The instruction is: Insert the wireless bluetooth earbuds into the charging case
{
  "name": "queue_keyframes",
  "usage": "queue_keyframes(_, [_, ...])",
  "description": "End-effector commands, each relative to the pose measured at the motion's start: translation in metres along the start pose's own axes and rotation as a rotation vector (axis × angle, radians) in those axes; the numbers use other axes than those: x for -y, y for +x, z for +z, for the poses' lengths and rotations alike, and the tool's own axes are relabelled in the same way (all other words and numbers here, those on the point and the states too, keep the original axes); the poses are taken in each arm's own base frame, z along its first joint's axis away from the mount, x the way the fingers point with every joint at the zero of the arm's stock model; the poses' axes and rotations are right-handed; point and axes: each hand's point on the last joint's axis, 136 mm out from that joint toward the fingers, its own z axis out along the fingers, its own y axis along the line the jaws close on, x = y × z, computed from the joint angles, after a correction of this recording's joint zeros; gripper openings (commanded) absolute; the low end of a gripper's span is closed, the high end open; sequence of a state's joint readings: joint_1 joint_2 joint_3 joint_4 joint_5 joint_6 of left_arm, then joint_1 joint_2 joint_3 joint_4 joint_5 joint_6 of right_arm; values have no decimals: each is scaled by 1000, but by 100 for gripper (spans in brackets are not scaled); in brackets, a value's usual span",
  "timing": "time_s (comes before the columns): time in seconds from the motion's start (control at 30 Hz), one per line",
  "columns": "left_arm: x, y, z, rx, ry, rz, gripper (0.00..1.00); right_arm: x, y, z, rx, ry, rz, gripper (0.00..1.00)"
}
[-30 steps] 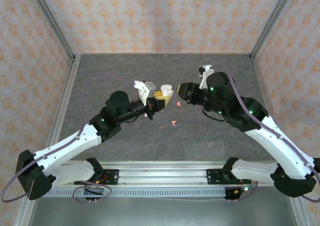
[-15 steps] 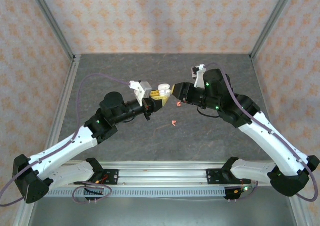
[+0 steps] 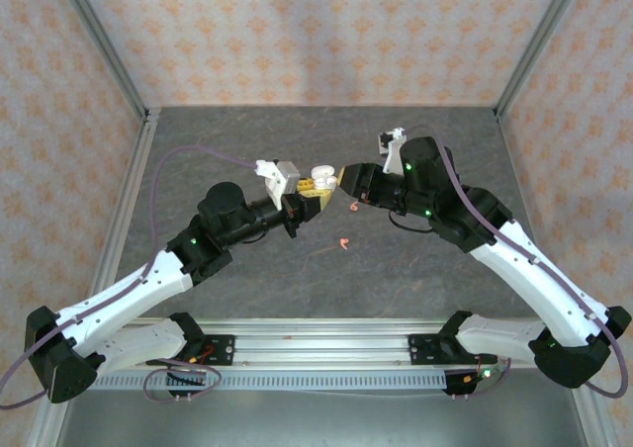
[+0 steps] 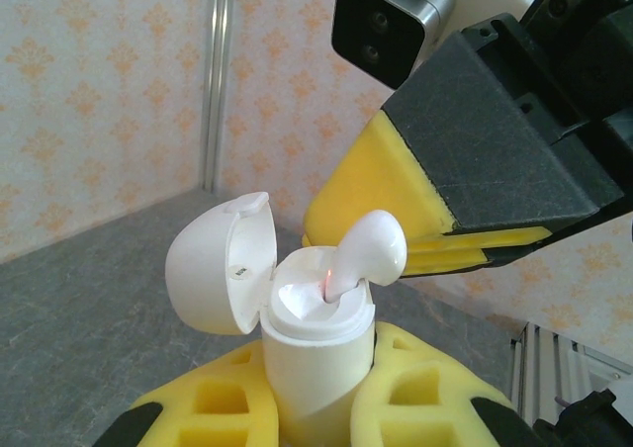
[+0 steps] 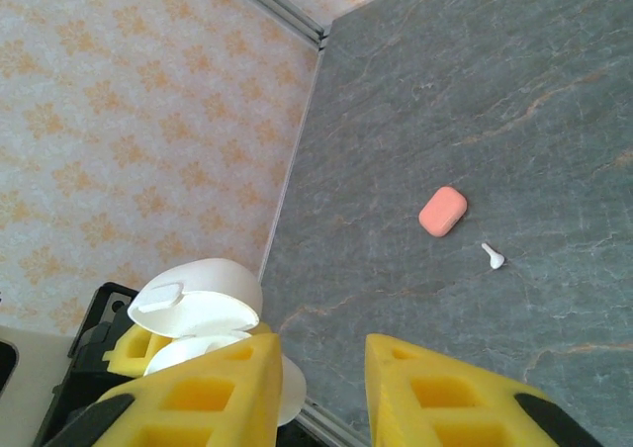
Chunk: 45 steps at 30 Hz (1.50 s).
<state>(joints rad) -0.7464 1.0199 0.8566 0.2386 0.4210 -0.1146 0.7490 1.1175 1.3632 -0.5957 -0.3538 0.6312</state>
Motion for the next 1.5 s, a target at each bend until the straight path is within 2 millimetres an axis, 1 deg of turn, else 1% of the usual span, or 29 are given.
queue_keyframes(0.0, [-4, -1, 0, 7, -28, -1, 0, -7, 0, -11, 10, -21, -23, 31])
queue_keyframes(0.23, [-5, 1, 2, 3, -28, -6, 0, -11, -4, -16, 25, -34, -28, 32])
queue_keyframes(0.53, [-6, 4, 4, -6, -29, -8, 0, -16, -2, -12, 9, -60, -30, 34])
queue_keyframes(0.73, [-7, 7, 7, -15, -31, -10, 0, -25, 0, -10, -12, -101, -40, 32])
queue_keyframes(1.03, [-8, 9, 11, -23, -29, -11, 0, -31, 5, -6, -47, -138, -41, 29])
queue_keyframes(1.17, [-8, 8, 12, -22, -27, -10, 0, -32, 7, -2, -62, -143, -42, 29])
queue_keyframes(1.47, [-7, 7, 14, -23, -25, -11, 0, -31, 8, 0, -68, -135, -50, 29])
